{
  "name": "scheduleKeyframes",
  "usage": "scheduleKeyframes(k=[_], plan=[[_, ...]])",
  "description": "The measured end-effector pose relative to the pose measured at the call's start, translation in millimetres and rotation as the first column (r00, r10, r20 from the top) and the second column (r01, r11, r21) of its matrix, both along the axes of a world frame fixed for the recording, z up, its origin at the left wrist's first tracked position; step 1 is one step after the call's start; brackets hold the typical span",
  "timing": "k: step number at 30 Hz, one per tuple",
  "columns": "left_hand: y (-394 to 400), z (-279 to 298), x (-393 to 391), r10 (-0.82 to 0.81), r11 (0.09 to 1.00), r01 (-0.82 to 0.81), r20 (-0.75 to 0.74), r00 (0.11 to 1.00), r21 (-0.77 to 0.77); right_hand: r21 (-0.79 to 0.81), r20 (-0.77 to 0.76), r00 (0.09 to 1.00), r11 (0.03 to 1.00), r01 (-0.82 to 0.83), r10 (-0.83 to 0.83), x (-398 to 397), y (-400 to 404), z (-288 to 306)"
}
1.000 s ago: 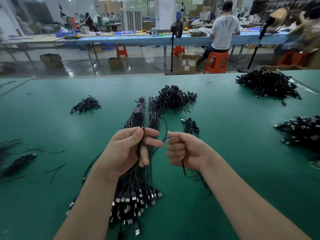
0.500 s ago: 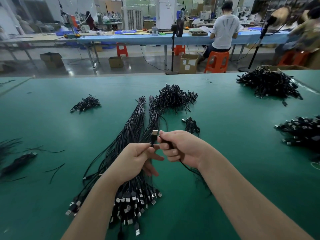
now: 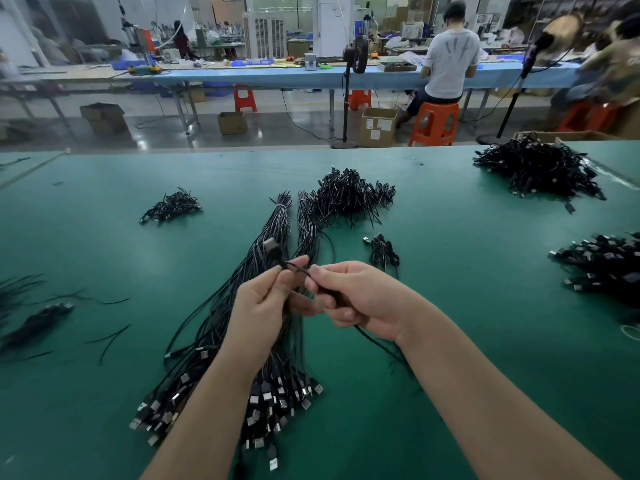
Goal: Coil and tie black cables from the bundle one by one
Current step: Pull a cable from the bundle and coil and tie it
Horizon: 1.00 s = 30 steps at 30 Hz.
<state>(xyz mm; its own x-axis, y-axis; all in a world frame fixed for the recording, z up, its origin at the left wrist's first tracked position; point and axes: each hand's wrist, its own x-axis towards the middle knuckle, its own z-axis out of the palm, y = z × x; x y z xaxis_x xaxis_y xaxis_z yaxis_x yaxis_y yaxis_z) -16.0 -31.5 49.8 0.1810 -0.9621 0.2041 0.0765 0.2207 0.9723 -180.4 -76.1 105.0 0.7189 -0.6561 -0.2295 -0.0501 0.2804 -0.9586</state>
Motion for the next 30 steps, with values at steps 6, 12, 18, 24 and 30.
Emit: scheduleKeyframes(k=[6, 12, 18, 24, 30], plan=[[-9, 4, -5, 0.076, 0.997, -0.061, -0.364, 0.928, 0.054, -0.236, -0.241, 0.97, 0.969, -0.074, 0.016, 4, 10, 1], [-16, 19, -4, 0.148, 0.988, -0.094, -0.57, 0.808, 0.122, -0.244, -0.315, 0.949, 0.967, -0.075, -0.006, 7, 13, -13], [-13, 21, -9, 0.147, 0.988, -0.08, -0.641, 0.754, 0.132, -0.215, -0.311, 0.95, 0.973, -0.084, 0.013, 8, 16, -21], [-12, 21, -8, 0.12, 0.992, -0.067, -0.635, 0.763, 0.107, -0.216, -0.309, 0.951, 0.973, -0.084, 0.014, 8, 13, -26], [-3, 21, 10, -0.104, 0.989, 0.148, -0.575, 0.812, 0.03, 0.214, -0.033, 0.992, 0.97, -0.114, 0.123, -7, -1, -39]])
